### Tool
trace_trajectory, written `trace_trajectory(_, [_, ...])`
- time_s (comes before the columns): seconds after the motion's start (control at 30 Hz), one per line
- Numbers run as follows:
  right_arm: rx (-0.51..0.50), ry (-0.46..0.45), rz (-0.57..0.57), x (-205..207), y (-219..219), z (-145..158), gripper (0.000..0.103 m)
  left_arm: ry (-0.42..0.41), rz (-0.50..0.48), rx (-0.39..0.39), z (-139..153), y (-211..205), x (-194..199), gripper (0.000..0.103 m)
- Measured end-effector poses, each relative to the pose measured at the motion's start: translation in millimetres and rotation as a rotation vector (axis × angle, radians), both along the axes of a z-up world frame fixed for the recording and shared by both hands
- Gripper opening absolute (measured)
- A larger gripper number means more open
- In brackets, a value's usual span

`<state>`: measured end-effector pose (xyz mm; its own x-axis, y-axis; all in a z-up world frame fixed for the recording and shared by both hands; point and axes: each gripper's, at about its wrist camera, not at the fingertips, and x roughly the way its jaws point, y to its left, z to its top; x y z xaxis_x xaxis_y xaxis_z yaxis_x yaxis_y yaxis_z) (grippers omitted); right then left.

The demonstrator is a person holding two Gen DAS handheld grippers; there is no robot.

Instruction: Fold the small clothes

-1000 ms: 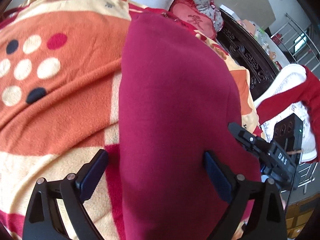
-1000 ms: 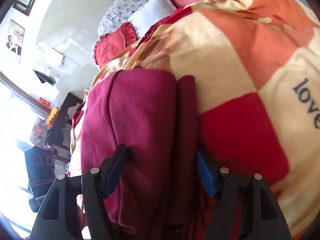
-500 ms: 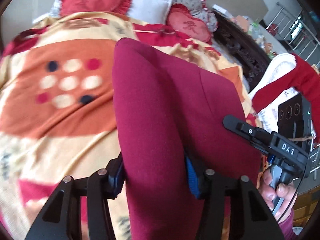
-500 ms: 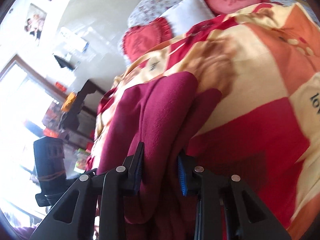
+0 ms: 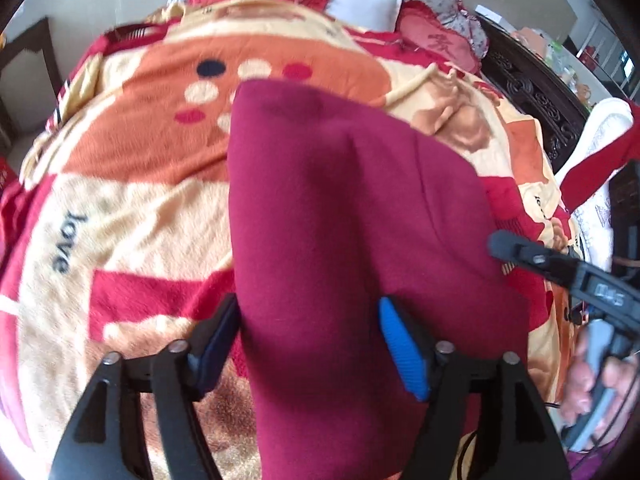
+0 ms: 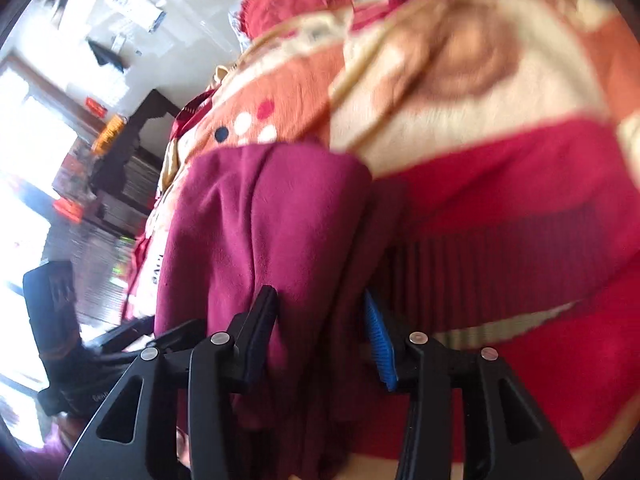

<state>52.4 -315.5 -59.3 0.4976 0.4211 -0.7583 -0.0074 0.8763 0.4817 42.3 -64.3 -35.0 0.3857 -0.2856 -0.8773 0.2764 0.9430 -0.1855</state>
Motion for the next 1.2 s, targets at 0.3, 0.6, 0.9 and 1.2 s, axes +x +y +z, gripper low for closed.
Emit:
trace_trajectory(0.3, [-0.2,-0.158,0.214,-44,61,49,0.022,-0.092,0.068,0.012,26,11,-7,0.086])
trace_trajectory(0.6, [-0.377,-0.063,0.184,-57,68,2,0.022,-0.182,0.091,0.056,42,17,-25,0.086])
trace_trajectory(0.9, [-0.351,-0.141,0.042,-91,56,59,0.026,-0.271,0.072,0.072,63,5,-51,0.094])
trace_trajectory(1.2, [-0.432,-0.225,-0.043,-114,67,91,0.039,-0.304,0.114,0.061,74,13,-66,0.096])
